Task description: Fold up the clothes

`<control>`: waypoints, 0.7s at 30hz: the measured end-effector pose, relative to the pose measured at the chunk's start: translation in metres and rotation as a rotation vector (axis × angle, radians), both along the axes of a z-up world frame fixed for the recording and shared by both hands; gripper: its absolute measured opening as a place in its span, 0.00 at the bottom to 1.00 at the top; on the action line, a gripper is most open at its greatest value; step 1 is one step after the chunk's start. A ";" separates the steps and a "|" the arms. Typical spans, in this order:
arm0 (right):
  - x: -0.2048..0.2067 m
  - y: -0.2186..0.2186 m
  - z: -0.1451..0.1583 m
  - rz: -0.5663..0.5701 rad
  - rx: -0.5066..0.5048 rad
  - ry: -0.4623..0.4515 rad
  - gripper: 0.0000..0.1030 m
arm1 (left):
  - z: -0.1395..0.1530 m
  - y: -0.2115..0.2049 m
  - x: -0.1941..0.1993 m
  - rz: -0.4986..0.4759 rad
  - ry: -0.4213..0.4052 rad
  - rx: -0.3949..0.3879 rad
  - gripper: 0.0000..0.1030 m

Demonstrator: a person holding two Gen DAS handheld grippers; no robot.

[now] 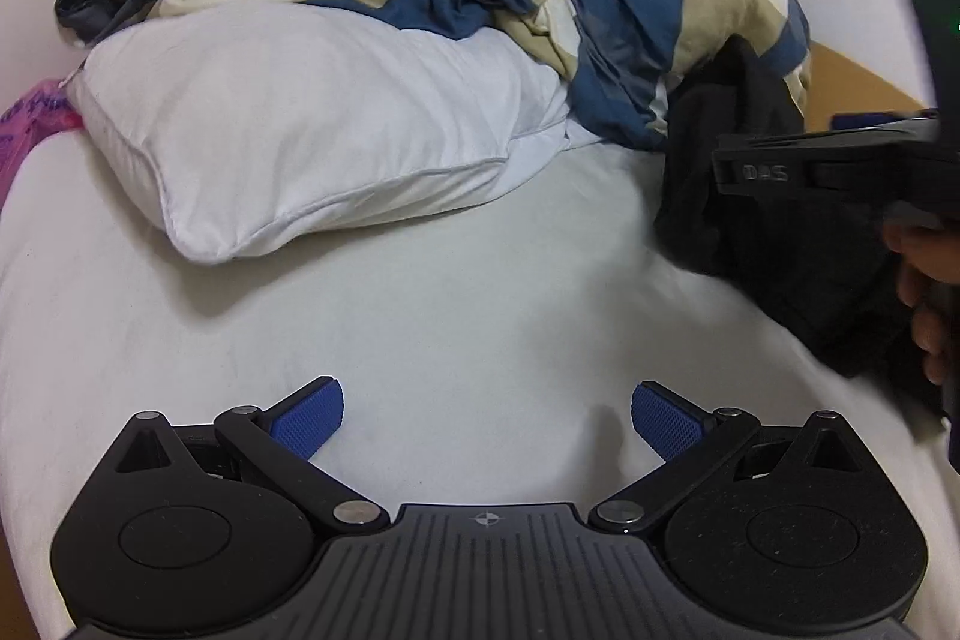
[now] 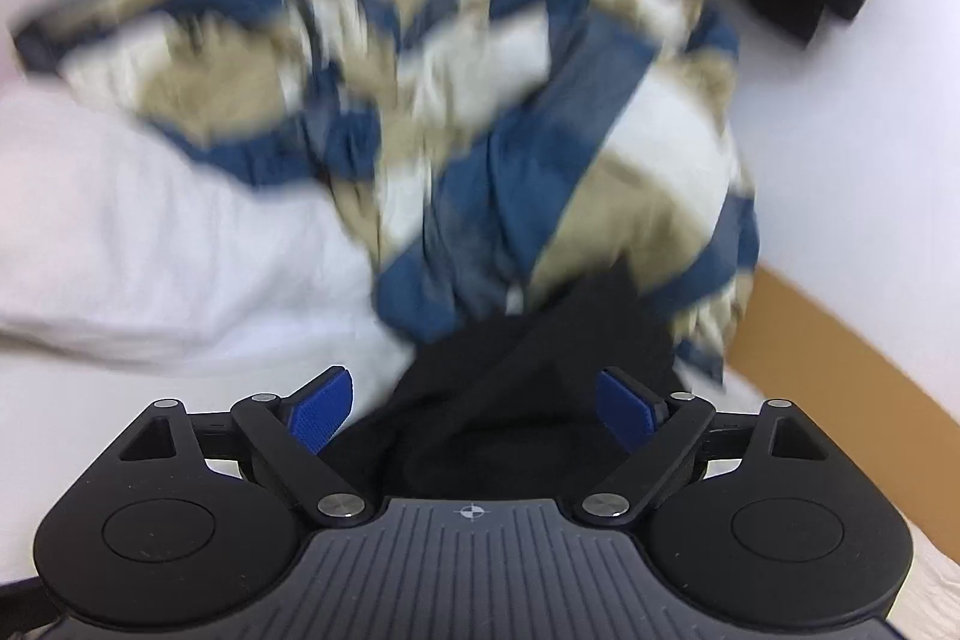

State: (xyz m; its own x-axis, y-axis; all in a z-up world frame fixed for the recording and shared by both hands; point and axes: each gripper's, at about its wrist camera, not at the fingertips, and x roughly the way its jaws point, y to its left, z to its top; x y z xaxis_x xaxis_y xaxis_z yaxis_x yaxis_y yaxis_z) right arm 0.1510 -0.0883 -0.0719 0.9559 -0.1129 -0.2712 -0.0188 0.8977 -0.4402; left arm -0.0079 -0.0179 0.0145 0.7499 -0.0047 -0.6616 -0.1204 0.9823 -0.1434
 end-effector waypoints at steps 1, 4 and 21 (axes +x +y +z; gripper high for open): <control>0.015 -0.006 -0.005 -0.019 0.023 0.041 0.70 | 0.001 0.000 0.001 -0.002 0.000 0.000 0.99; 0.039 -0.031 -0.017 -0.080 0.162 0.177 0.32 | 0.001 0.001 0.003 -0.033 -0.012 -0.027 0.99; -0.143 -0.145 0.075 -0.202 0.185 0.007 0.10 | 0.005 -0.001 -0.007 0.013 -0.029 -0.088 0.99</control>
State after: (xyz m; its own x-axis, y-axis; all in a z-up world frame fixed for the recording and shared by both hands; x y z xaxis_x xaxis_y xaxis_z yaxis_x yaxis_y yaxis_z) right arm 0.0075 -0.2336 0.0026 0.9171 -0.2490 -0.3113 0.1663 0.9487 -0.2689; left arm -0.0148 -0.0191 0.0199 0.7691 -0.0517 -0.6371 -0.1275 0.9643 -0.2322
